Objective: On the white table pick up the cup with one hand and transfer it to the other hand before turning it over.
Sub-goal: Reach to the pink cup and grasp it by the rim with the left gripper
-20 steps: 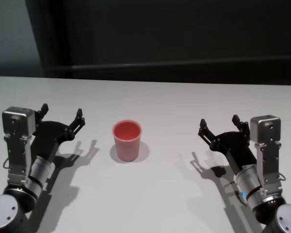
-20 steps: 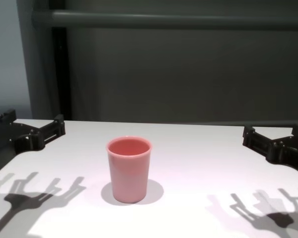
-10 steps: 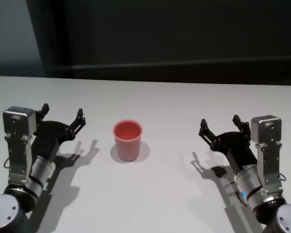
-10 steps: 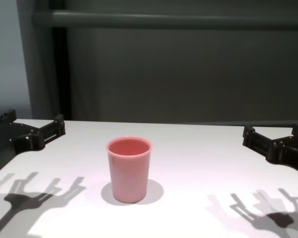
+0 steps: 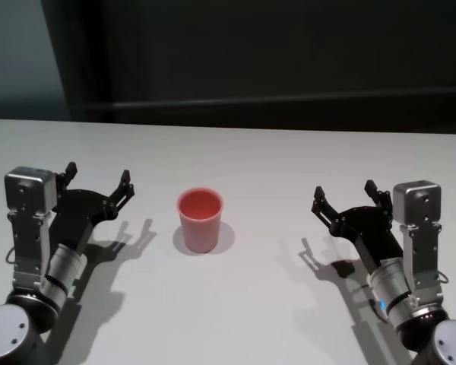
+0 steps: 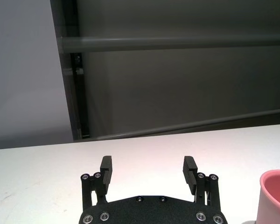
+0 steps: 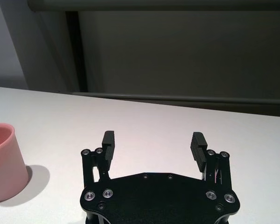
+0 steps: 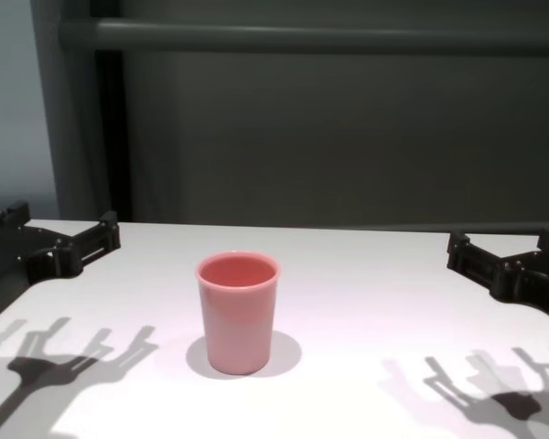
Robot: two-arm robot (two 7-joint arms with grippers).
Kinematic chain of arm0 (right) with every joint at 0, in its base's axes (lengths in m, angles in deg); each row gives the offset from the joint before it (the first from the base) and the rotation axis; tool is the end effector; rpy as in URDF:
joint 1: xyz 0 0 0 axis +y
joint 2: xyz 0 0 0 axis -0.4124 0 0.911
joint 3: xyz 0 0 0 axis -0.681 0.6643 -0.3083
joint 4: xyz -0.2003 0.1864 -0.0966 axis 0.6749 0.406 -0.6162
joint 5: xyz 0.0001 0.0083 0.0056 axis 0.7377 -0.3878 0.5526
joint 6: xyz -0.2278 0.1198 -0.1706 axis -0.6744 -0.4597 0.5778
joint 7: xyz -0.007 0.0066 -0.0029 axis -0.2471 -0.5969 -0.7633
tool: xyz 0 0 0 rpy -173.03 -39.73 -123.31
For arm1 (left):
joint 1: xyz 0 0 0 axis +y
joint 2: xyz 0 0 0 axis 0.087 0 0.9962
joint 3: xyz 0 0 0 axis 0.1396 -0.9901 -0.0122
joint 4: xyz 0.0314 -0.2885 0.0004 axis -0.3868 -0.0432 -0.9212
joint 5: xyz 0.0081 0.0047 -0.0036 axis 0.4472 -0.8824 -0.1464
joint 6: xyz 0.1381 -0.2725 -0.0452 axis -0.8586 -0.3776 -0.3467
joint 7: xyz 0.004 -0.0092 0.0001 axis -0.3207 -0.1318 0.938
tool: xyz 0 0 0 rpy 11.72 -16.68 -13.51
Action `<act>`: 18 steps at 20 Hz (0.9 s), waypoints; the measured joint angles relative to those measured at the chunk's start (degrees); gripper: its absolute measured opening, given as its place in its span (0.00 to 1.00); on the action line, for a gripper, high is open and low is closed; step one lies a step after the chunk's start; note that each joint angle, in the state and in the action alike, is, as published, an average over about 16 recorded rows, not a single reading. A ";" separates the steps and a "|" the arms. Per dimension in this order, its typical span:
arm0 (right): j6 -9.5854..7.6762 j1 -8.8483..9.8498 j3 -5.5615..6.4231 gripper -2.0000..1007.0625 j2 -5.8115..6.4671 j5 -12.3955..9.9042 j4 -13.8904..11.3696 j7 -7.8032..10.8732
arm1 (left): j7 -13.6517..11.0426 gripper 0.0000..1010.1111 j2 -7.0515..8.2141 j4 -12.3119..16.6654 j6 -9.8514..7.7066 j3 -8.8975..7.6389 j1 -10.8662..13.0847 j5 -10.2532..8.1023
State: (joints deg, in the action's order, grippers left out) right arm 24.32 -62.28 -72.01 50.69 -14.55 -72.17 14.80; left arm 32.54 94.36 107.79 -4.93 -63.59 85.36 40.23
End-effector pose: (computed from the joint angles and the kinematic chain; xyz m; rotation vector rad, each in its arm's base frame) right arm 0.3002 0.0395 -0.3071 0.0397 0.0385 -1.3660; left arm 0.3226 0.0204 -0.3182 0.0572 -0.0599 1.3784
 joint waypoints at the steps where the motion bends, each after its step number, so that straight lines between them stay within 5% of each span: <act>1: 0.00 0.00 0.00 0.99 0.00 0.00 0.00 0.00 | 0.00 0.99 0.00 0.00 0.00 0.00 0.00 0.00; 9: 0.00 0.00 0.00 0.99 0.00 0.00 0.00 0.00 | -0.28 0.99 0.05 0.01 -0.02 -0.01 -0.01 0.01; 18: 0.00 0.00 0.00 0.99 0.00 0.00 0.00 0.00 | -4.29 0.99 1.81 0.78 -1.11 -0.03 -0.76 0.33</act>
State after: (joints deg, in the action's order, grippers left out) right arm 24.32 -62.28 -72.01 50.69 -14.55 -72.17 14.80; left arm 28.25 96.17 108.57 -6.04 -63.62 84.60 40.56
